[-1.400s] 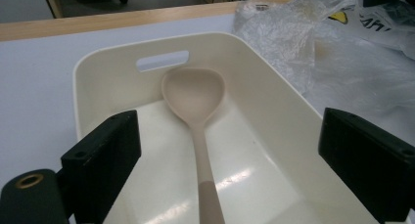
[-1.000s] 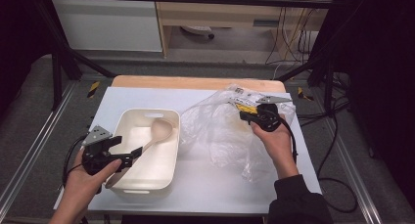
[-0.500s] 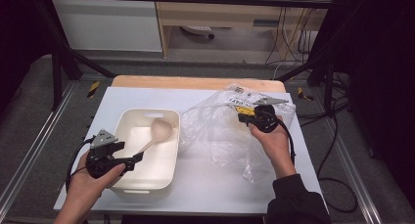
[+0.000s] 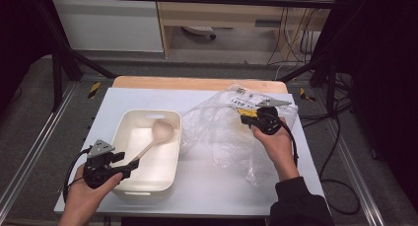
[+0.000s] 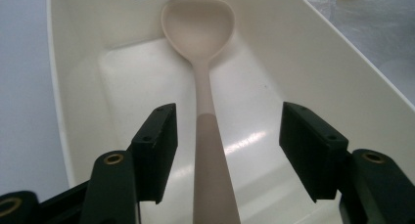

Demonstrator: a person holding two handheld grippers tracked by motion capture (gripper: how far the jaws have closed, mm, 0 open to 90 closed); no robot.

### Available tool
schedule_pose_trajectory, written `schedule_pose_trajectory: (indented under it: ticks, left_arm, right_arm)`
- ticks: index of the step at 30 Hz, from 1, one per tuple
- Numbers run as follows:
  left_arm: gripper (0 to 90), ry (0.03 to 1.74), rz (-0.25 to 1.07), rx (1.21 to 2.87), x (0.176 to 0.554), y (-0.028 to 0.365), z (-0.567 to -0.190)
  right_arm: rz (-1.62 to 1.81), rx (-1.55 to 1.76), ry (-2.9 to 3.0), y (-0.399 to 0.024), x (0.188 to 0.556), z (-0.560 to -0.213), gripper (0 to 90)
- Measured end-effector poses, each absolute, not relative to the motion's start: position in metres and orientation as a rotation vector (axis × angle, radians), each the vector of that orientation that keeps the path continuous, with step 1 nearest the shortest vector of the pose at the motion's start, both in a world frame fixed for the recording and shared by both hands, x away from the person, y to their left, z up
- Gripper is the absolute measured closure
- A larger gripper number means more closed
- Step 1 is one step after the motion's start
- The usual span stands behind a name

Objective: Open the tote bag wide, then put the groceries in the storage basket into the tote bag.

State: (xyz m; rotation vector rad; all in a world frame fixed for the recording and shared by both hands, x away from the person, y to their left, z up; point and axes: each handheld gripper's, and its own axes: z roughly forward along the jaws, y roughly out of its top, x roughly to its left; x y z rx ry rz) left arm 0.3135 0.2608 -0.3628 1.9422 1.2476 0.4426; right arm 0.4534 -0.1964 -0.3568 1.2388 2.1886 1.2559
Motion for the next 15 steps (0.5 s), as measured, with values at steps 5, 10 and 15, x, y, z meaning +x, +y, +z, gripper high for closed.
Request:
schedule_pose_trajectory:
  ticks: [5,10,15]
  left_arm:
    - [40.5,1.257,0.434,1.946,0.3107,0.2601,-0.3665]
    - [42.7,1.260,0.429,1.944,0.3121,0.2618,-0.3683]
    - [45.7,1.254,0.431,1.953,0.3095,0.2614,-0.3694]
  right_arm:
    - [1.263,1.244,2.186,-0.1980,0.4537,-0.3565,90.0]
    - [1.252,1.243,2.187,-0.1978,0.4545,-0.3572,90.0]
    - [1.248,1.239,2.192,-0.1967,0.4542,-0.3575,90.0]
